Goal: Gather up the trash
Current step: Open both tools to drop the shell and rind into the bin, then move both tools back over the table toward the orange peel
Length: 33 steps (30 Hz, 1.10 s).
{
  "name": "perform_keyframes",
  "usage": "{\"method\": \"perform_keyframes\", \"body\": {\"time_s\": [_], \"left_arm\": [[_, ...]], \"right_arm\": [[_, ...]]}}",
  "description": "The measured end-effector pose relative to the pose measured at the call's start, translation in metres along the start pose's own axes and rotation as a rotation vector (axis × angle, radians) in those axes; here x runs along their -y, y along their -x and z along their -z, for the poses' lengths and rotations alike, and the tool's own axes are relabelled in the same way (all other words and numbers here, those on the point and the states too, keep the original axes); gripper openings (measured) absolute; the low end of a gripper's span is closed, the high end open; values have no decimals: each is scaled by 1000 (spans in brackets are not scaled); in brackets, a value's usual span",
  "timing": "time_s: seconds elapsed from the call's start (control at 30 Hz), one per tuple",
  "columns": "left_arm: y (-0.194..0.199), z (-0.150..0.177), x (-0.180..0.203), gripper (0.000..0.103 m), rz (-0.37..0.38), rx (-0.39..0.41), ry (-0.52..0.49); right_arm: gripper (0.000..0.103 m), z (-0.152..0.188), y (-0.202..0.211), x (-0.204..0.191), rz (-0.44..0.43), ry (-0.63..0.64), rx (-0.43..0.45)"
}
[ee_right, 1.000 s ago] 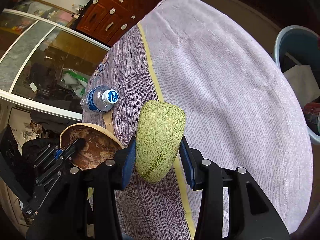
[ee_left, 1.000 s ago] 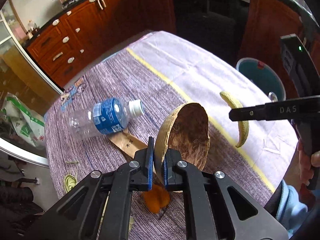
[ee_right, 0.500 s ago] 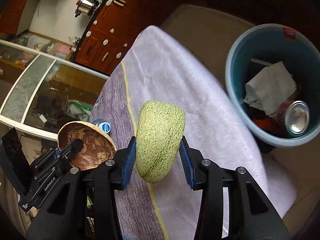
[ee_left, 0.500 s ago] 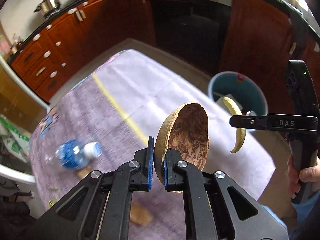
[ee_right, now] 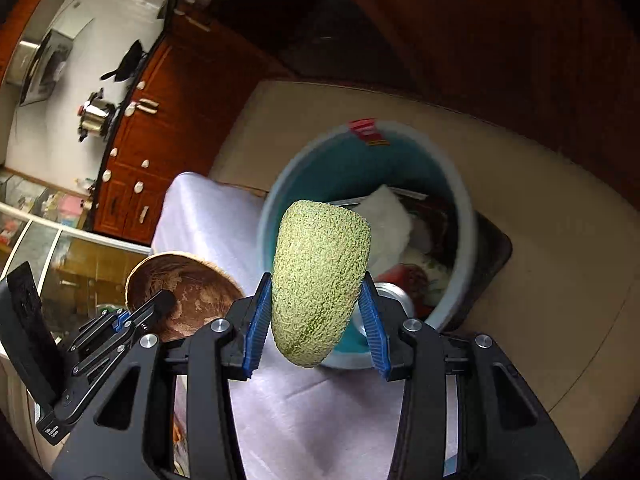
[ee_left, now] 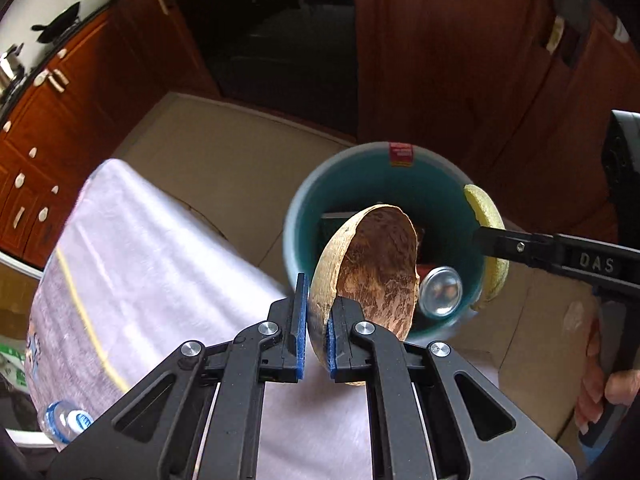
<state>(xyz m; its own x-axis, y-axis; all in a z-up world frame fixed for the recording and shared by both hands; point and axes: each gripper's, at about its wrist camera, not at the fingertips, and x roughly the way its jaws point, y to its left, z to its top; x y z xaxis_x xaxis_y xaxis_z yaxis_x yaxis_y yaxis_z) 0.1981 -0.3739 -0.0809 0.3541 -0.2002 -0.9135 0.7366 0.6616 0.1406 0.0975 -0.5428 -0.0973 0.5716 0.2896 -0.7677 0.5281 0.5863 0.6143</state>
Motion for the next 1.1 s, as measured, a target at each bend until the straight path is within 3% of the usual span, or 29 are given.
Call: {"method": "perform_keyframes", "body": {"time_s": [0.2, 0.37, 0.4, 0.47, 0.53, 0.87, 0.97, 1.03, 1.1], "left_arm": [[-52, -7, 15, 12, 13, -105, -18], [-66, 3, 15, 16, 38, -144, -13], [-66, 5, 13, 19, 47, -147, -4], [-63, 7, 11, 43, 50, -136, 4], [-55, 7, 10, 57, 40, -104, 8], [-29, 23, 2, 74, 84, -60, 54], [-20, 28, -1, 79, 93, -47, 65], [-15, 32, -5, 80, 97, -41, 72], [-13, 33, -8, 81, 95, -30, 83]], "right_arm": [[41, -9, -17, 21, 26, -25, -34], [41, -14, -33, 23, 24, -26, -66], [41, -15, -35, 22, 22, -24, -70], [41, -15, -39, 19, 20, -16, -75], [41, -16, -42, 13, 21, -8, -79], [42, -13, -48, -3, 42, 24, -90], [58, -12, -46, -6, 43, 13, -83], [75, -11, -43, -12, 54, 19, -65], [77, -10, -38, -16, 63, 24, -52]]}}
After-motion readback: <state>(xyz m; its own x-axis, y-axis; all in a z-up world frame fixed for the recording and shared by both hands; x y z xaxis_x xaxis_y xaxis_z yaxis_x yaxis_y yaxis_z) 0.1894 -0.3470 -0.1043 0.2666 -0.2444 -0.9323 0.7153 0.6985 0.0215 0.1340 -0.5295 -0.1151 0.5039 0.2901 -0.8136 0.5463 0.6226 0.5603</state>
